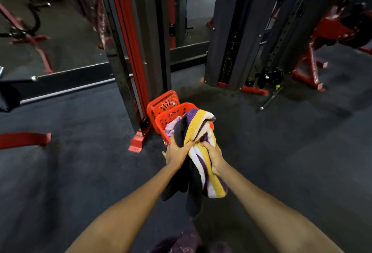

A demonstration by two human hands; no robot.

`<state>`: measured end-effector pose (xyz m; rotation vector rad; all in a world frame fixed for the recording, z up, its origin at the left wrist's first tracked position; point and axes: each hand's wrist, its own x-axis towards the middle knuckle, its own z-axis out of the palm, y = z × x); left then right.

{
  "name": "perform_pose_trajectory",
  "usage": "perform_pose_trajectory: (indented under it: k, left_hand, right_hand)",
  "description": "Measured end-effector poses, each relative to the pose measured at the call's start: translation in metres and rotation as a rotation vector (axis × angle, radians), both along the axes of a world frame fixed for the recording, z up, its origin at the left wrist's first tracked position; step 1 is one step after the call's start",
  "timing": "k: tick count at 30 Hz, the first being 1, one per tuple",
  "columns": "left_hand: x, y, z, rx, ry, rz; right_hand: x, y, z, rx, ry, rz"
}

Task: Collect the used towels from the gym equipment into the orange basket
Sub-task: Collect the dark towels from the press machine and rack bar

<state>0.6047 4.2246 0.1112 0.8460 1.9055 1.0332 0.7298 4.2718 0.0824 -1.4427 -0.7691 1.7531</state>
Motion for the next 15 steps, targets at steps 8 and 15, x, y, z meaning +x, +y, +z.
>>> perform_pose_trajectory:
  k: [8, 15]
  left_hand:
    - [-0.019, 0.139, -0.027, -0.038, -0.064, 0.145]
    - [-0.037, 0.271, -0.045, -0.025, -0.134, 0.318]
  right_hand:
    - [-0.027, 0.156, -0.021, -0.008, -0.009, 0.108]
    - [-0.055, 0.324, -0.094, -0.074, -0.090, 0.307]
